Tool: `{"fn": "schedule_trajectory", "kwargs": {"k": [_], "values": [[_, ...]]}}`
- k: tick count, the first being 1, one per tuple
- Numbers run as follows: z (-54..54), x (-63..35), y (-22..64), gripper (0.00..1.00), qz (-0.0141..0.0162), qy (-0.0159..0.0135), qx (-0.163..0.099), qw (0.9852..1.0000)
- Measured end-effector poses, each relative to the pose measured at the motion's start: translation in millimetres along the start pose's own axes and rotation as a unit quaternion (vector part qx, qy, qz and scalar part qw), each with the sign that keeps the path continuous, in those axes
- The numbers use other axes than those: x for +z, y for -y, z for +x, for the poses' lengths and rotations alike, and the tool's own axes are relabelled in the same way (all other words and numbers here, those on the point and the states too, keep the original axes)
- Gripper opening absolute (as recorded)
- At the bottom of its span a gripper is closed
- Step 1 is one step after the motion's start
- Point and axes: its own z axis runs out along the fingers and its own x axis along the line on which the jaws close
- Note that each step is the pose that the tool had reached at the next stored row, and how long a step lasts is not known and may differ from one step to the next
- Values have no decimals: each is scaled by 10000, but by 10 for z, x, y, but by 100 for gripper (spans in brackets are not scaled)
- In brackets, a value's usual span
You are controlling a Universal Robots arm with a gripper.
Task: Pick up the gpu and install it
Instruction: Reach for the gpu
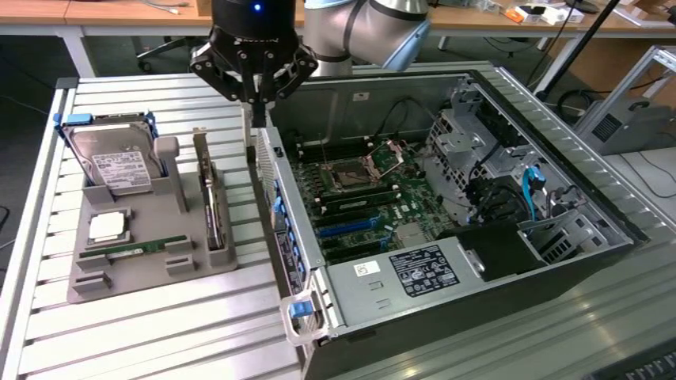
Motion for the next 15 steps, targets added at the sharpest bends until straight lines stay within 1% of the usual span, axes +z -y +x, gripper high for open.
{"fn": "schedule_trajectory", "kwargs": {"k": [4,8,10,15], "values": [[124,1,-2,11,1,-1,0,10000],[217,3,-5,11,1,-1,0,10000],[240,4,-4,11,1,0,1,10000],[253,3,-3,11,2,-1,0,10000]]}}
